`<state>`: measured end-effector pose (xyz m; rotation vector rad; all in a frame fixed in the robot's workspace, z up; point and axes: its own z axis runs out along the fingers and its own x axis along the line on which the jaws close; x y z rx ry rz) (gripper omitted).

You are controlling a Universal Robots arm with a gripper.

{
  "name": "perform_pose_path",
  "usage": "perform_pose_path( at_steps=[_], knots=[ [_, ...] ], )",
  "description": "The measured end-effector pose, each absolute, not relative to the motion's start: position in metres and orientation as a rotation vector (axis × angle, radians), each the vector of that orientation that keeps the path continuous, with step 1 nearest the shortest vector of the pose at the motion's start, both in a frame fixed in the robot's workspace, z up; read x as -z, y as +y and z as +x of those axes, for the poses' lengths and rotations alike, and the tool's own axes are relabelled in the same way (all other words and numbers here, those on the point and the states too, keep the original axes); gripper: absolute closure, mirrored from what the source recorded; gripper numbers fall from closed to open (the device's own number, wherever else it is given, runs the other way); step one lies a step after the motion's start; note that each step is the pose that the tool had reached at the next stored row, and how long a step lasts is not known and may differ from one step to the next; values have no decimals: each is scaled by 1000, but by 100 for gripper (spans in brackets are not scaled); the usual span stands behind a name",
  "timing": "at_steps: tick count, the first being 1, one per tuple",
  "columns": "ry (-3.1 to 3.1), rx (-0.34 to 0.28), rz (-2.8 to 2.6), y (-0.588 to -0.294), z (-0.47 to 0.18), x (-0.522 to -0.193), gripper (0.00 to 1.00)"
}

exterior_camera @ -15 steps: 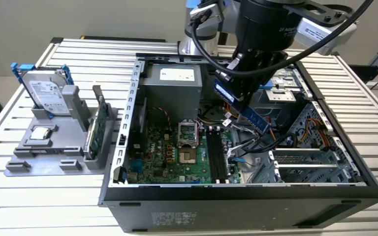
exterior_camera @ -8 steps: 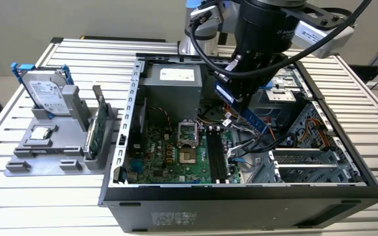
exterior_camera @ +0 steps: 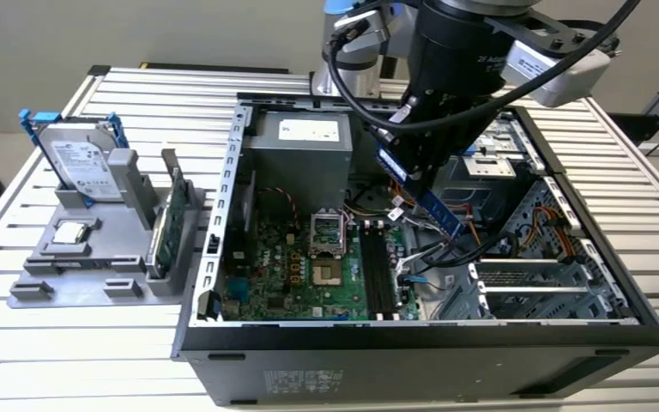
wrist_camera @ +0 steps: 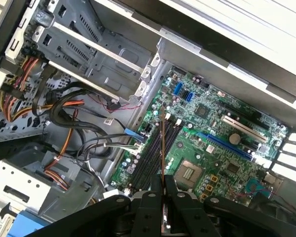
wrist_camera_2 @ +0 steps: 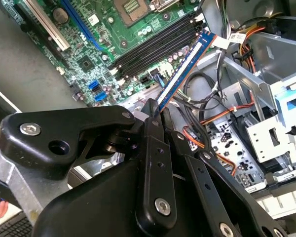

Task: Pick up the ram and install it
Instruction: 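Insert the ram into the slot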

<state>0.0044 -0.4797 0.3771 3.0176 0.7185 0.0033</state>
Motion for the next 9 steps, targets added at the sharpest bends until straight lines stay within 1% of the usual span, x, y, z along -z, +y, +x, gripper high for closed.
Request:
perform_pose_path(
  at_steps=[9],
  knots=[
    [612, -1, 3041, -480, 4, -375, 100]
  ],
)
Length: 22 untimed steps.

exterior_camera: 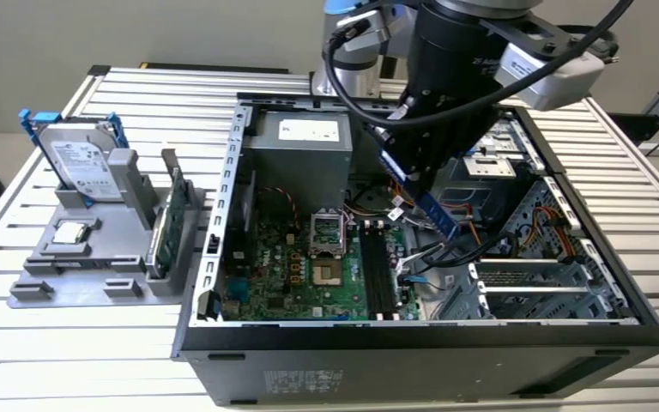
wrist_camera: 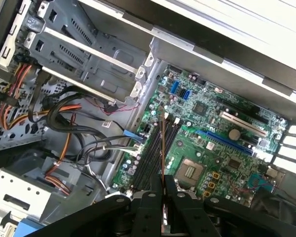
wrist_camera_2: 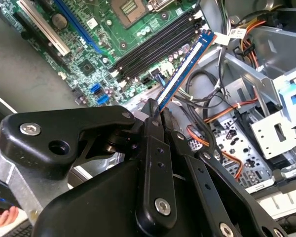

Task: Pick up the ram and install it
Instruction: 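Insert the ram into the slot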

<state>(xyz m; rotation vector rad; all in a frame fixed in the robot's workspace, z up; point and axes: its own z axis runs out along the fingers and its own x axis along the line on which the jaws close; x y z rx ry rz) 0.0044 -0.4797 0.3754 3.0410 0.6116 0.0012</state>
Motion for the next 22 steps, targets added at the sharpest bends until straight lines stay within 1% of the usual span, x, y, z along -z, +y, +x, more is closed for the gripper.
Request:
perform_pose_path(
  at_steps=[22],
  knots=[
    [536, 0, 3055, -480, 4, -375, 100]
  ],
)
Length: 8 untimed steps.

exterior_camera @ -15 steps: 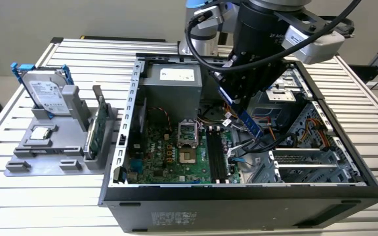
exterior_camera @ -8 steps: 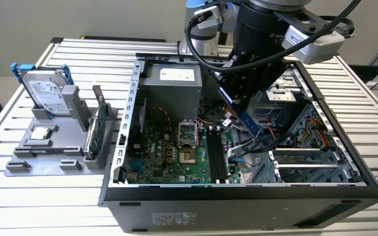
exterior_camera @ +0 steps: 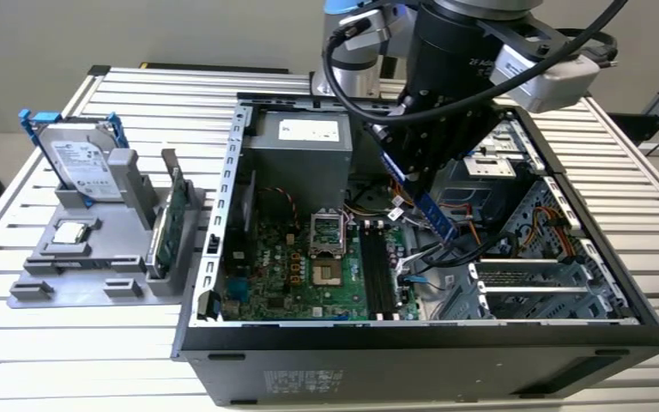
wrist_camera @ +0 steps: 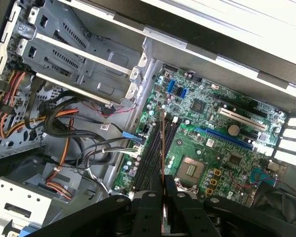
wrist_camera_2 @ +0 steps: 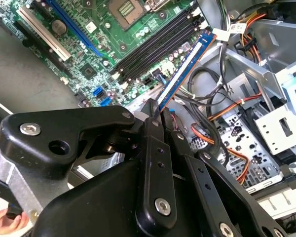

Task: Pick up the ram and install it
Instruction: 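Insert the ram into the slot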

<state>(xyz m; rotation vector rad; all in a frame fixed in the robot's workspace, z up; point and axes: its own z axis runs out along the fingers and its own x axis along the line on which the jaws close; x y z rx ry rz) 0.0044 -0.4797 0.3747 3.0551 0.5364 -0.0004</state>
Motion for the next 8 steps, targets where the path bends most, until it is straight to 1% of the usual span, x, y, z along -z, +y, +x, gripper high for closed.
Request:
perform_pose_path(
  at_steps=[8],
  knots=[
    [458, 2, 3068, -480, 4, -374, 100]
  ],
)
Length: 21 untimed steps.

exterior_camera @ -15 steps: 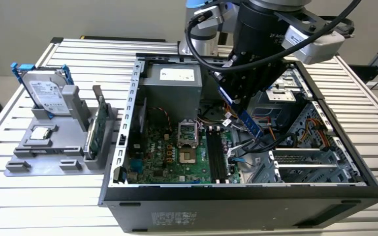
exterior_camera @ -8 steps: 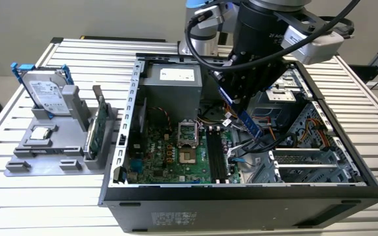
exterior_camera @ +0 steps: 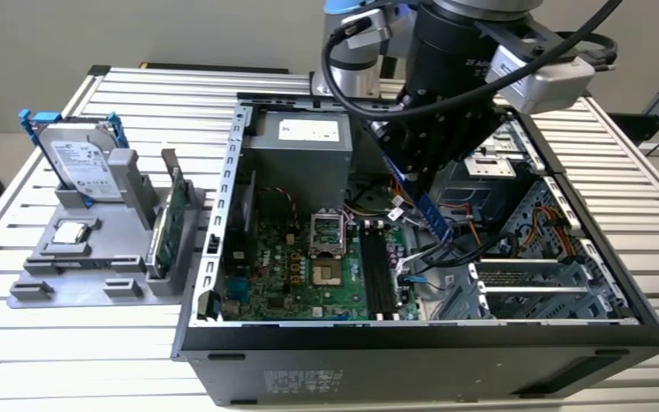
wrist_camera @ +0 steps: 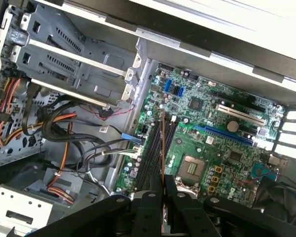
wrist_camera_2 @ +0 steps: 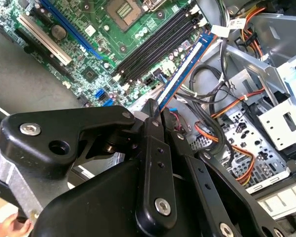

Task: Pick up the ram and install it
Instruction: 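Insert the ram into the slot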

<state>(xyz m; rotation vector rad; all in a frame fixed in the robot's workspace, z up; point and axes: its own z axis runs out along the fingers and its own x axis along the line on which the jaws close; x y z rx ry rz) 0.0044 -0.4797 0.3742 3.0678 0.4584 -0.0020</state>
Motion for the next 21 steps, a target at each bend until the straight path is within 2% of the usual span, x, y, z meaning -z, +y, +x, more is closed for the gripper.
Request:
perform_pose_path(
  at_steps=[21],
  knots=[
    [275, 6, 3090, -480, 4, -373, 100]
  ],
)
